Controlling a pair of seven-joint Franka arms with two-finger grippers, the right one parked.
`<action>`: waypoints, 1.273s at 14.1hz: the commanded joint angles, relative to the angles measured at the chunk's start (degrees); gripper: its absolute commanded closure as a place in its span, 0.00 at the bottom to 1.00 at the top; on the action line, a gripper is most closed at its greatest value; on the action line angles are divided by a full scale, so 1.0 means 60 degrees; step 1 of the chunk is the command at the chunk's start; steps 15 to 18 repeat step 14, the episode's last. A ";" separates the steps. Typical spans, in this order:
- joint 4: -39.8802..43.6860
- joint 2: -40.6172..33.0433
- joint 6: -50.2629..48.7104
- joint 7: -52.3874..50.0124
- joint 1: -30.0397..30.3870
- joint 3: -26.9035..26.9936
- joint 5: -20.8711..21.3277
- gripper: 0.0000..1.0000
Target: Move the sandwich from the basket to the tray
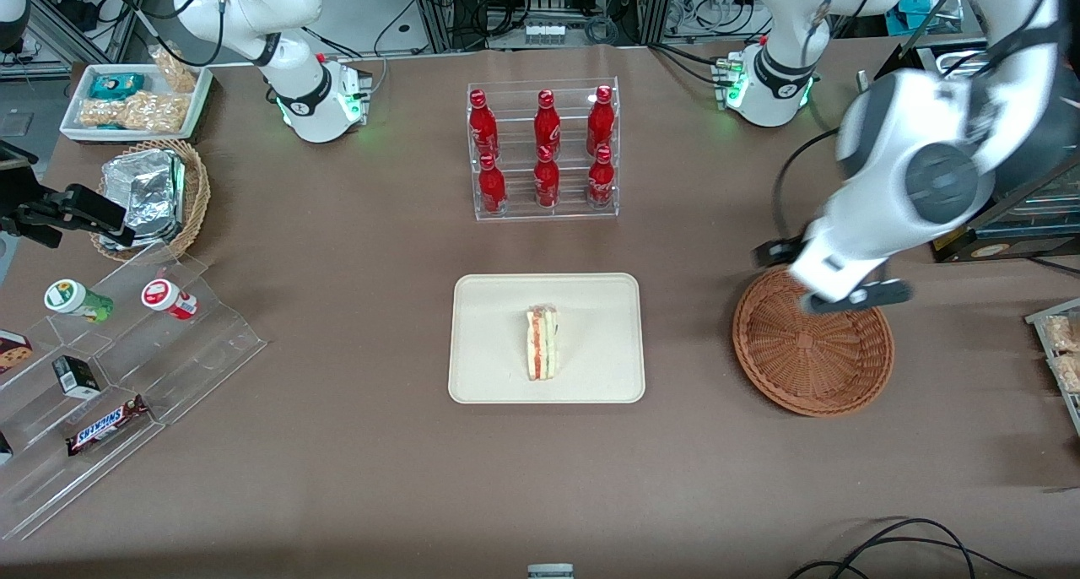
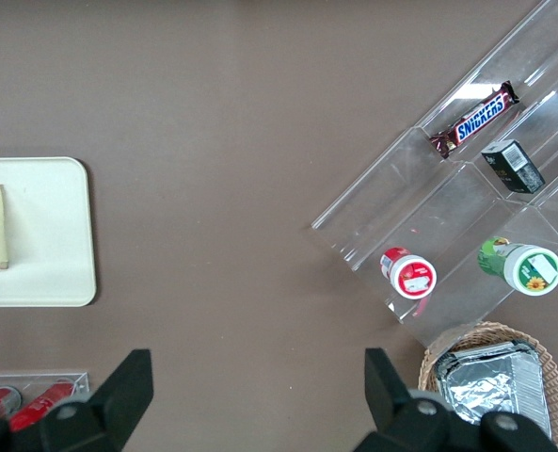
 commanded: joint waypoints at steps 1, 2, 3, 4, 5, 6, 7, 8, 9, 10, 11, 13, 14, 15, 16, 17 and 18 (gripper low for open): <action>-0.0407 -0.1077 -0.0482 0.1215 0.0649 -0.0130 0.0021 0.00; -0.0349 -0.1297 -0.0556 0.1349 0.0664 -0.0116 0.0050 0.00; -0.0305 -0.1401 -0.0542 0.1365 0.0751 -0.0116 0.0064 0.00; -0.0189 -0.1431 -0.0542 0.1394 0.1086 -0.0174 0.0050 0.00; -0.0043 -0.1417 -0.0528 0.1554 0.1191 -0.0203 0.0035 0.00; 0.0147 -0.1373 -0.0470 0.1860 0.1221 -0.0189 0.0021 0.00; 0.0352 -0.1314 -0.0440 0.2167 0.1221 -0.0174 0.0035 0.00; 0.0688 -0.1111 -0.0425 0.2519 0.1323 -0.0160 0.0035 0.00; 0.1025 -0.0906 -0.0425 0.2798 0.1585 -0.0160 0.0006 0.00; 0.1391 -0.0773 -0.0440 0.3061 0.1703 -0.0174 0.0006 0.00; 0.1612 -0.0641 -0.0440 0.3282 0.1719 -0.0174 0.0021 0.00; 0.1614 -0.0713 -0.0440 0.3357 0.1734 -0.0160 0.0035 0.00; 0.1614 -0.0713 -0.0425 0.3343 0.1734 -0.0160 0.0021 0.00; 0.1614 -0.0713 -0.0425 0.3343 0.1734 -0.0160 0.0021 0.00; 0.1614 -0.0713 -0.0425 0.3343 0.1734 -0.0160 0.0021 0.00; 0.1614 -0.0713 -0.0425 0.3343 0.1734 -0.0160 0.0021 0.00; 0.1614 -0.0713 -0.0425 0.3343 0.1734 -0.0160 0.0021 0.00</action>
